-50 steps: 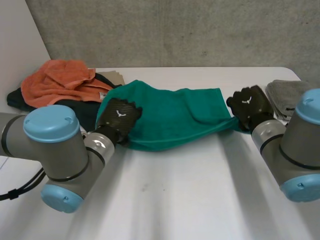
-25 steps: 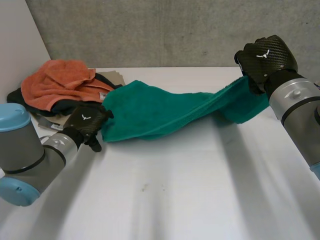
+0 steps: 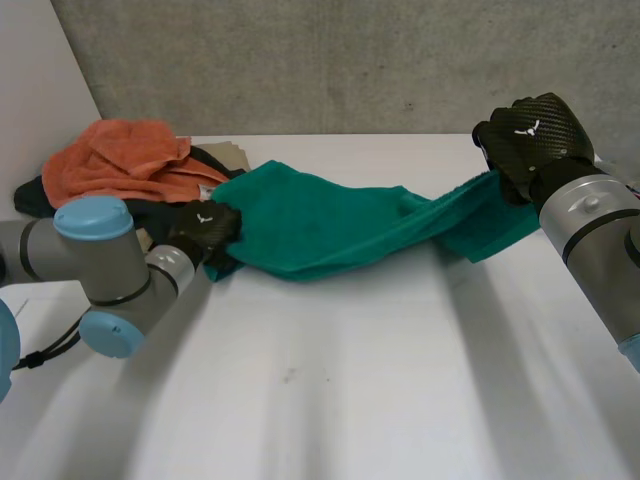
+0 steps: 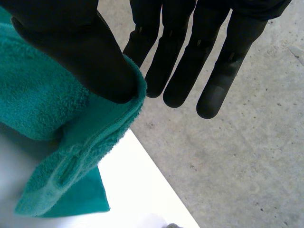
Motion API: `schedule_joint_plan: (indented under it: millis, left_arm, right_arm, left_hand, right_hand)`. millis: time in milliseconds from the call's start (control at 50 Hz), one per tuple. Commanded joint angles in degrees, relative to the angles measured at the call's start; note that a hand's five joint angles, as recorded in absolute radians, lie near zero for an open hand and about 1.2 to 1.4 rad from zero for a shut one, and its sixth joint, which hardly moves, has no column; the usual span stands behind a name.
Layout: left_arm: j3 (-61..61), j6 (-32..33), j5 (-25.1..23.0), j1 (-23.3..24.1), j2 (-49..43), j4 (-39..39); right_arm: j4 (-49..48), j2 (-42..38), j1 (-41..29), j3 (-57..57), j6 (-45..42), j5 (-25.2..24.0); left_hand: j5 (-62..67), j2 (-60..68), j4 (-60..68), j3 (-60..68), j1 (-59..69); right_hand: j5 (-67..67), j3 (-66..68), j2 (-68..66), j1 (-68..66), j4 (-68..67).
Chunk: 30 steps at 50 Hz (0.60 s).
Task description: Fold the laundry.
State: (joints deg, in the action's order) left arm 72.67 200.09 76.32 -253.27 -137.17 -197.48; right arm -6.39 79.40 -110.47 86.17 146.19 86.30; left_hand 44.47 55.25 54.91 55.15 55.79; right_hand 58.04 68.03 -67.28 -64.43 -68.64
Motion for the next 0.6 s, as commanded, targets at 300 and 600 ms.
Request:
schedule_joint_plan:
  millis: [300, 600]
  left_arm:
    - [17.0, 2.8, 2.2, -5.2, 22.5, -0.1]
    - [18.4, 2.8, 2.2, -4.6, 15.8, 0.4]
  right_arm:
    - [6.5, 3.8, 4.0, -3.0, -3.6, 0.3]
    - [6.5, 0.4, 4.0, 2.4, -3.4, -0.2]
  left_hand:
    - [-3.7, -4.5, -4.2, -4.4, -5.0]
    - [-6.1, -6.8, -6.5, -6.7, -7.4]
  right_hand:
    - [12.0, 12.0, -12.7, -15.6, -11.4]
    - [12.0, 12.0, -12.7, -15.6, -11.4]
